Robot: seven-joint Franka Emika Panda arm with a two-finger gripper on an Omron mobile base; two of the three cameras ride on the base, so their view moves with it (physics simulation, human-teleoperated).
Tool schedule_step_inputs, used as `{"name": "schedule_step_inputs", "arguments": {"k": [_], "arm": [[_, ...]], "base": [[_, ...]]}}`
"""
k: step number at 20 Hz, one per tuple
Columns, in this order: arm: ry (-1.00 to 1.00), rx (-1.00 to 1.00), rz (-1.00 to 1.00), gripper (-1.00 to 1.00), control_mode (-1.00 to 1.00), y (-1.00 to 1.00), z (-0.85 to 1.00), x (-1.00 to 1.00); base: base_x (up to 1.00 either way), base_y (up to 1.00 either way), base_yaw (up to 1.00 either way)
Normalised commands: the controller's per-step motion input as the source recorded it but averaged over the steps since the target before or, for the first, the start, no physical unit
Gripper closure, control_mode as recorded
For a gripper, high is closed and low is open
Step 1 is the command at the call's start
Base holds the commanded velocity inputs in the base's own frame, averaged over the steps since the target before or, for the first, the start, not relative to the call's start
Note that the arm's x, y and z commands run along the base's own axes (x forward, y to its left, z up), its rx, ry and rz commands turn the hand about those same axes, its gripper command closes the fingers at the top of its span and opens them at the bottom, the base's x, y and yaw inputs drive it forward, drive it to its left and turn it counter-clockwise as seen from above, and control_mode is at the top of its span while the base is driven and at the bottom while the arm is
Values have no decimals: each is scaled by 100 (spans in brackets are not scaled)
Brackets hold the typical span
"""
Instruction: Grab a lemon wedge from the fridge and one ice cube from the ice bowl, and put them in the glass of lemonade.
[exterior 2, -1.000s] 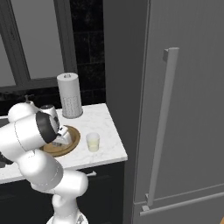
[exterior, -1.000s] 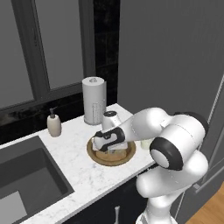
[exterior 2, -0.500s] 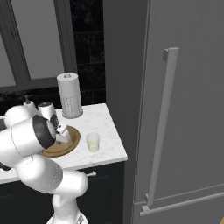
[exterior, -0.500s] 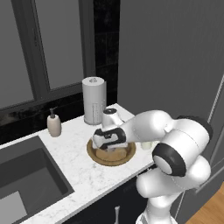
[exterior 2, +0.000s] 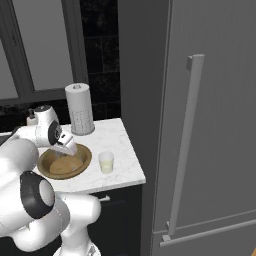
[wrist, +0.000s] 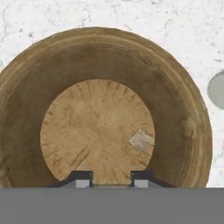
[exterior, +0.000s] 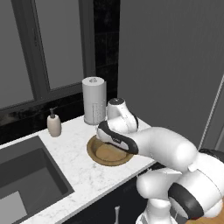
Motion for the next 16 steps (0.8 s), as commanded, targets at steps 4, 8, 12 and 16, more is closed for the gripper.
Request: {"name": "schedule_step_inputs", "arguments": {"k": [4,8,12,16], "arm": [[-10,0,-17,100,-100,-34,55,-36],[-8,0,-23,100,-100,-46,57,-25],[-1,0,-25,100,-100,-51,50,-22],[0,0,-21,100,-100,-53,38,-13]], "base": [[0,0,0],[0,0,0],[0,0,0],[0,0,0]]}}
